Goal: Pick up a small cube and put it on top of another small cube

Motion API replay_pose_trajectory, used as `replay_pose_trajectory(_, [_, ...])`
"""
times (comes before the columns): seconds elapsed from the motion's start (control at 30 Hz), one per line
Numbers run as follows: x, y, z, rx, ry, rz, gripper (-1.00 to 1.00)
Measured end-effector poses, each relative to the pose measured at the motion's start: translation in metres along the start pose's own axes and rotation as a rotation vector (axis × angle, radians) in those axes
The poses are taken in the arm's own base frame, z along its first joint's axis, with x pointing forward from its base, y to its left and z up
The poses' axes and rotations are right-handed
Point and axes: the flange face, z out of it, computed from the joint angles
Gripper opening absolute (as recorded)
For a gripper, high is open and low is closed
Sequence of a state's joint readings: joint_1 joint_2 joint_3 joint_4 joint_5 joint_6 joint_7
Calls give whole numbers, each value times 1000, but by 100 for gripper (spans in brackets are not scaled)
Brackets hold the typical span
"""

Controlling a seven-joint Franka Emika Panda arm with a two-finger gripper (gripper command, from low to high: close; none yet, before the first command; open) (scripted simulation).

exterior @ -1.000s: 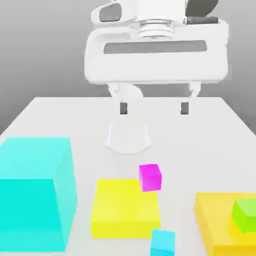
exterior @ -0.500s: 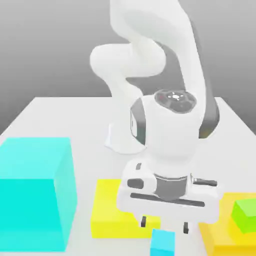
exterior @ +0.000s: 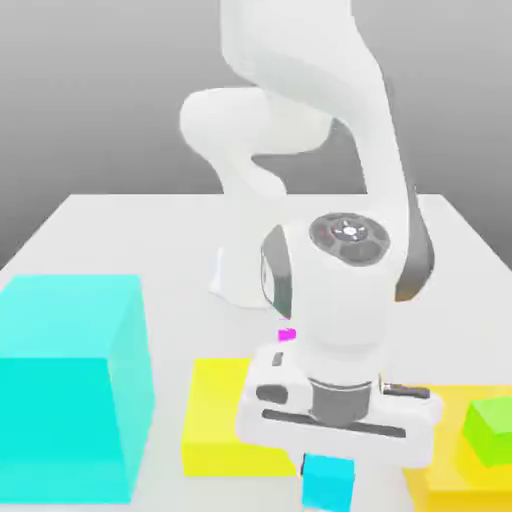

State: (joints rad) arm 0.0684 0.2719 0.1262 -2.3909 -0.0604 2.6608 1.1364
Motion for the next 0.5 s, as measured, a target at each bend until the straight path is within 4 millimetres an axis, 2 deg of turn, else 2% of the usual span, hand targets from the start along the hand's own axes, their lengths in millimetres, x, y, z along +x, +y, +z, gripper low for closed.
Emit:
replay_pose_trajectory(0.1, [-49, -37, -39, 4, -8, -235, -100])
replay_pose_trajectory(0.23, [-129, -75, -94, 0, -4, -574, -100])
replay_pose_trajectory(0.27, [-143, -80, -96, -1, -2, -628, -100])
replay_pose_trajectory(0.3, [-149, -82, -89, -3, 0, -654, -100])
replay_pose_trajectory(0.37, [-154, -83, -60, -4, 2, -673, -100])
replay_pose_trajectory(0.4, [-155, -83, -51, -4, 2, -677, 100])
replay_pose_trajectory(0.5, [-155, -83, -51, -4, 2, -677, 100])
